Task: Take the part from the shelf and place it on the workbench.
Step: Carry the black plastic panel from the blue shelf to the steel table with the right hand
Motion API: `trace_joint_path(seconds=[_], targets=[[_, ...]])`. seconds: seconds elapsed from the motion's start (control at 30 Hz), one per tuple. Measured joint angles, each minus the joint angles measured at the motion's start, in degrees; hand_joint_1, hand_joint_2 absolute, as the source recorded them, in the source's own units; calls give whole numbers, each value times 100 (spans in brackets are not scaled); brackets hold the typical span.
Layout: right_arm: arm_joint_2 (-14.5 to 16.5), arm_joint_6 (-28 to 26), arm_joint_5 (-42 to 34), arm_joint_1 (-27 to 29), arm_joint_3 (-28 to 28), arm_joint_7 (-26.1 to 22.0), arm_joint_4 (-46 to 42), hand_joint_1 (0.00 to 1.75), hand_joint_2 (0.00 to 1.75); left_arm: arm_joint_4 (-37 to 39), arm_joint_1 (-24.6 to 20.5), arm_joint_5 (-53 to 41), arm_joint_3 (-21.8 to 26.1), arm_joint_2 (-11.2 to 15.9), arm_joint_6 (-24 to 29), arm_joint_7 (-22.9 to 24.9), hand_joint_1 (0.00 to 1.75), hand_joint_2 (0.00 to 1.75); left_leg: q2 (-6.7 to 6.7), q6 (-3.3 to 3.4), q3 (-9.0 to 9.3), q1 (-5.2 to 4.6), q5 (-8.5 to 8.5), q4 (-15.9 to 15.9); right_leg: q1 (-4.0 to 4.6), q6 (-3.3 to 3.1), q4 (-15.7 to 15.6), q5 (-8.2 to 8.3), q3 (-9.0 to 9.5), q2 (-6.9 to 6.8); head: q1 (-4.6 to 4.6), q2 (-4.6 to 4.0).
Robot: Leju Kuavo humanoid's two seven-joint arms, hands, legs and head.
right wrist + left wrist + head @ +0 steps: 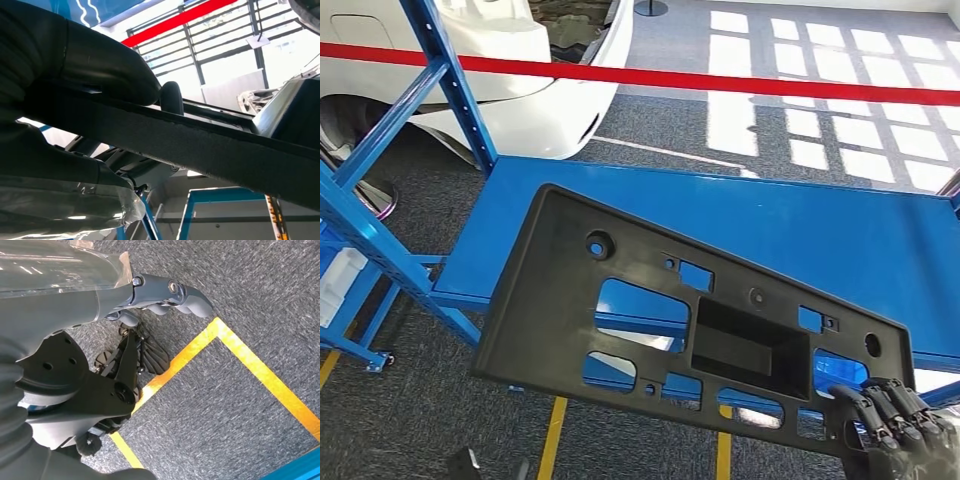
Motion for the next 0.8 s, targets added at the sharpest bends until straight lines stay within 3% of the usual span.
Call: trace_joint_path(seconds=[0.13,0.23,0.3,0.37,0.4,0.43,0.47,0.5,0.53,0.6,0.63,0.73,0.8], targets=[[90,0,-12,12,14,-30,-9,175,175,0,0,0,2,0,20,0,0,175,0,42,-5,-22,2,24,-21,45,-4,19,6,0,-1,0],[140,-1,-31,13,25,-89,-13,175,175,0,-9,0,2,-3,55,2,0,175,16,124,1,3,84,-34,-25,111,-4,1,10,6,0,0],[161,-3,-38,13,33,-109,-15,175,175,0,-18,0,2,-7,74,4,0,175,41,180,-4,51,150,-100,-27,151,268,-266,-83,9,6,0],[180,-4,-49,14,42,-117,-9,175,175,0,-14,0,2,-9,83,12,0,175,55,193,-28,62,173,-104,-52,199,936,-691,-310,6,9,0],[189,-4,-57,15,47,-122,-5,175,175,0,-9,0,2,-9,86,16,0,175,61,185,-39,67,180,-101,-69,227,1271,-838,-414,4,10,0],[197,-4,-67,16,51,-128,-1,175,175,0,-6,0,2,-9,90,19,0,175,65,176,-48,74,187,-97,-86,256,1450,-874,-445,3,9,0],[205,-4,-75,15,55,-137,3,175,175,0,-5,0,2,-9,95,21,0,175,67,163,-54,87,194,-90,-103,286,1415,-794,-374,1,9,0],[211,-4,-83,13,57,-144,5,175,175,0,-6,0,2,-10,98,24,0,175,66,147,-56,105,197,-80,-120,314,1137,-617,-193,-1,9,0],[217,-4,-88,10,58,-150,6,175,175,0,-9,0,2,-10,102,27,0,175,62,123,-60,120,195,-62,-140,340,717,-423,45,0,9,0],[224,-4,-97,4,60,-158,10,175,175,0,-20,-1,2,-8,105,32,0,175,46,44,-95,127,202,-23,-140,335,40,-214,403,28,9,0],[226,-4,-100,3,61,-162,14,175,175,0,-24,-1,2,-7,105,32,0,175,39,-2,-118,121,217,-11,-132,310,-104,-200,460,46,5,0],[231,-4,-112,-1,63,-167,23,175,175,0,-26,0,2,-7,112,27,0,175,29,-115,-172,130,230,9,-111,178,-114,-172,390,49,-3,0],[238,-4,-117,-6,63,-169,24,175,175,0,-30,0,1,-7,117,26,0,175,27,-150,-288,143,-61,287,-112,48,-124,-108,316,19,-5,0]])
